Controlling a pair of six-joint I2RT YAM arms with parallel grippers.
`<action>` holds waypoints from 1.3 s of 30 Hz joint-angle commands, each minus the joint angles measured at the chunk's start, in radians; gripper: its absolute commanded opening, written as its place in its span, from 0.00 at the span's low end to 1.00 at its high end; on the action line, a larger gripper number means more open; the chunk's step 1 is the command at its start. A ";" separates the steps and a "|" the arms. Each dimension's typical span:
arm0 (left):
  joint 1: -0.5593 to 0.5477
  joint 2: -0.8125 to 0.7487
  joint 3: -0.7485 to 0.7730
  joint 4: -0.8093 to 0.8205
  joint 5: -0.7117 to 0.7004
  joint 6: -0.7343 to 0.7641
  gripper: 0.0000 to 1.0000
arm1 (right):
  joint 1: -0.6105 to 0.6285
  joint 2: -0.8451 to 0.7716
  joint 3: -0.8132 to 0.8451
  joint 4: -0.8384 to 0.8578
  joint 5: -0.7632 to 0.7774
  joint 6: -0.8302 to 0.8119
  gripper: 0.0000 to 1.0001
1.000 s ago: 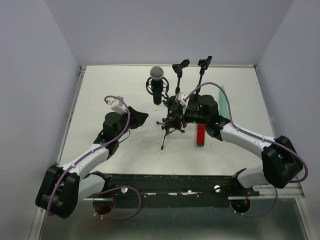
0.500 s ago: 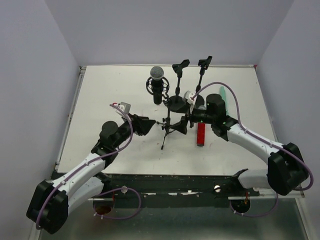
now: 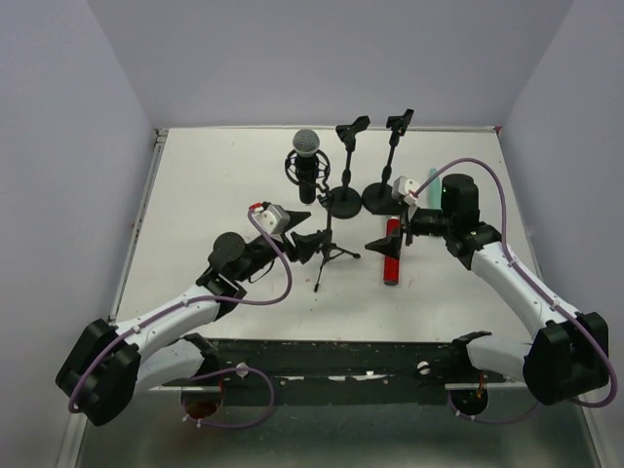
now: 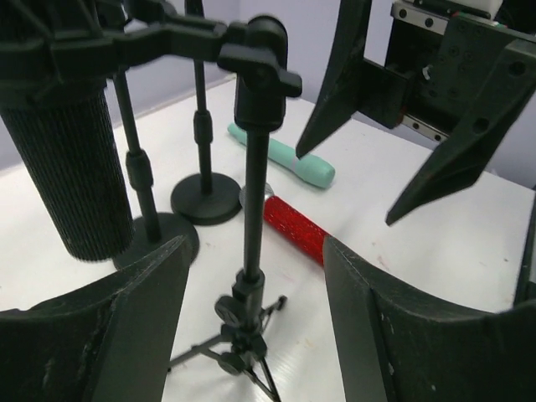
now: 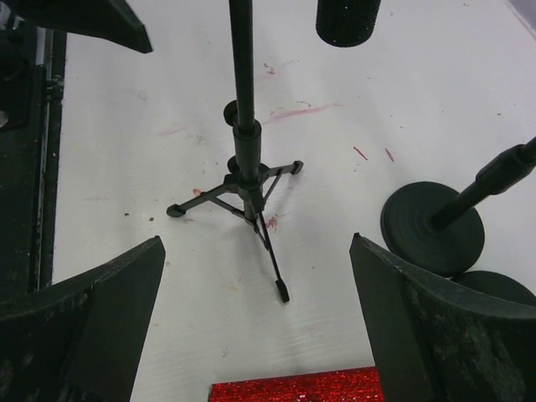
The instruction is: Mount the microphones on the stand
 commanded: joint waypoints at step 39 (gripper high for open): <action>0.458 0.225 0.305 0.141 0.002 0.151 0.00 | -0.080 -0.026 0.018 -0.062 -0.123 -0.031 0.99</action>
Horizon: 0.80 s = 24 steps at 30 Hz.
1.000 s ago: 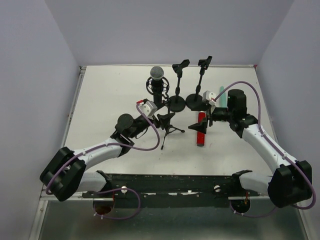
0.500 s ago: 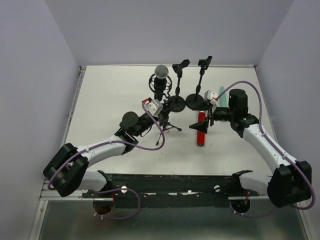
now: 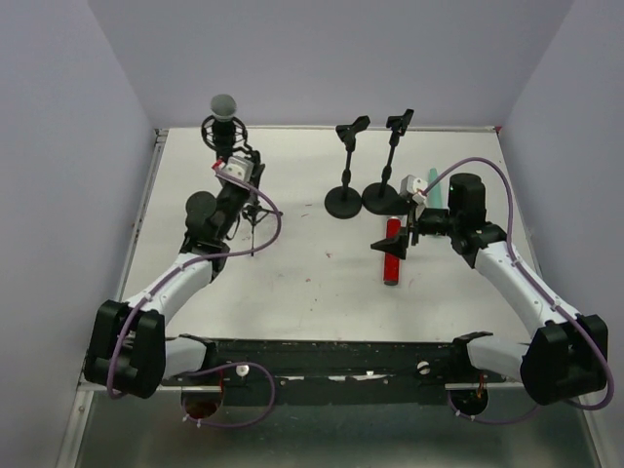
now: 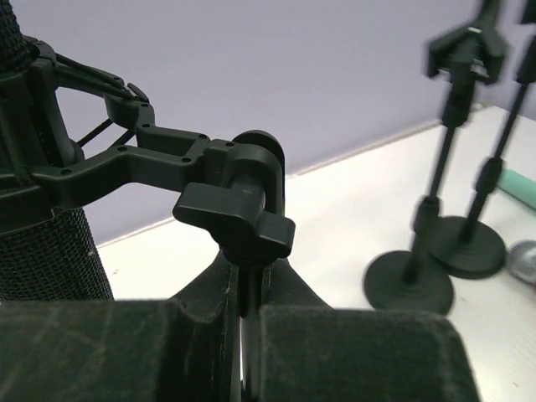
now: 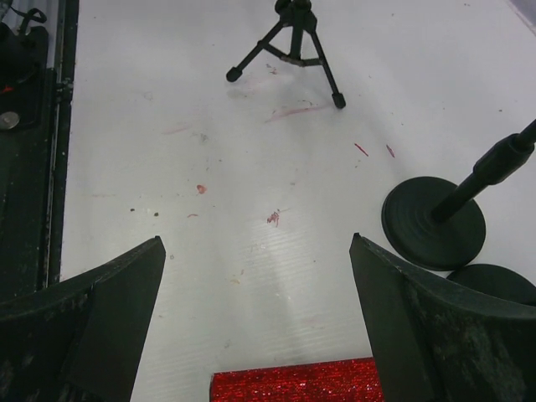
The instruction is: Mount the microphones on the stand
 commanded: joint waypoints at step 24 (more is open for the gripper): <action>0.365 0.217 0.157 0.105 0.113 -0.072 0.02 | -0.049 -0.009 0.015 -0.030 -0.073 -0.004 1.00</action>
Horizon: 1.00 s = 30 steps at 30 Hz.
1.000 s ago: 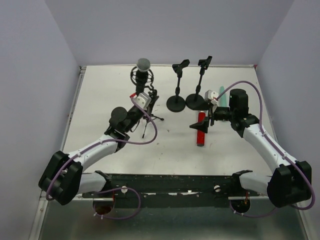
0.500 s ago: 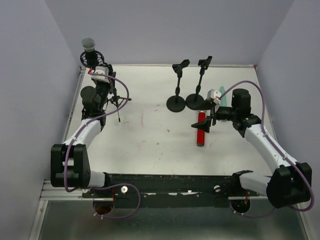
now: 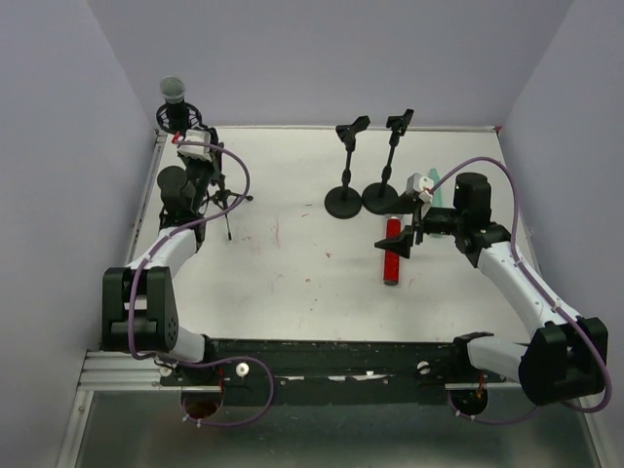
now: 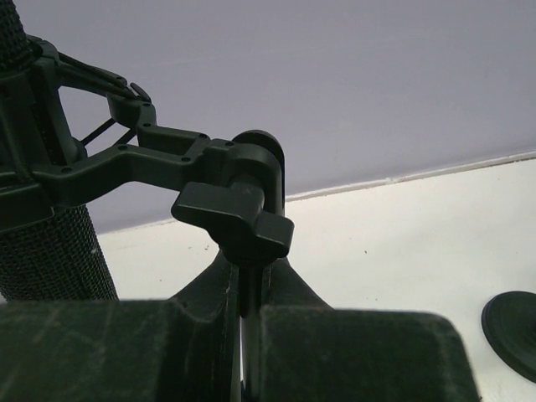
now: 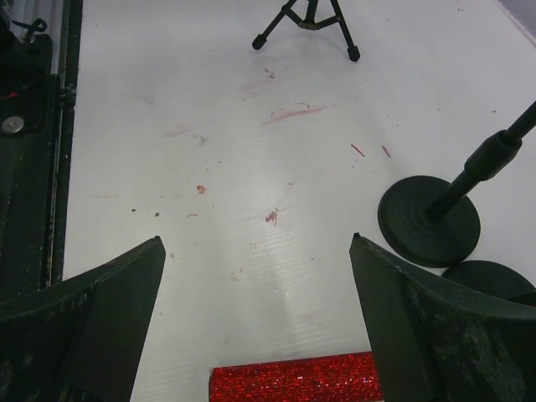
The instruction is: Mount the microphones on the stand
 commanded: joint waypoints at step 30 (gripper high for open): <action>0.011 -0.158 -0.202 0.088 0.017 0.063 0.64 | -0.026 -0.020 0.016 -0.022 -0.065 0.005 1.00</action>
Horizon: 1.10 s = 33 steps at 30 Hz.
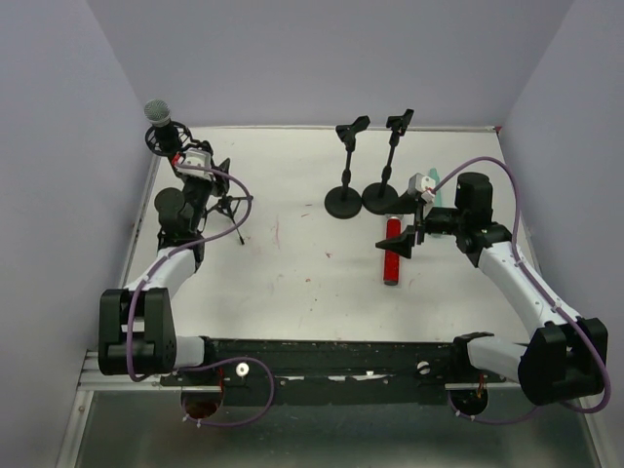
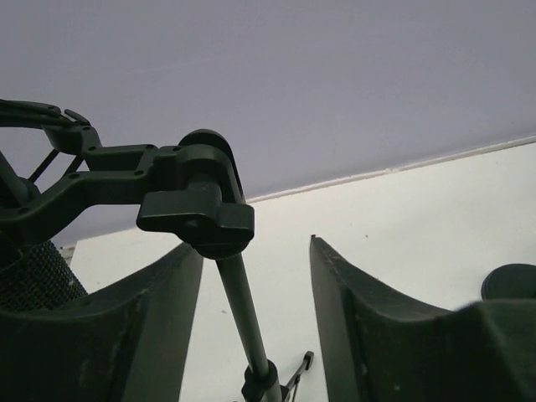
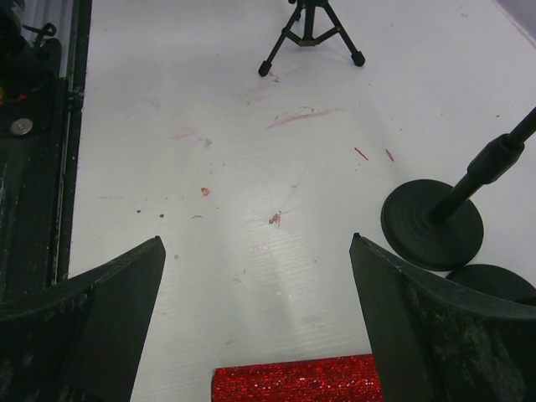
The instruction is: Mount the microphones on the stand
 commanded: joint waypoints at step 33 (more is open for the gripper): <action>0.003 -0.907 -0.097 -1.064 -0.081 -0.270 0.98 | -0.049 -0.139 -0.050 -0.242 0.037 -0.174 1.00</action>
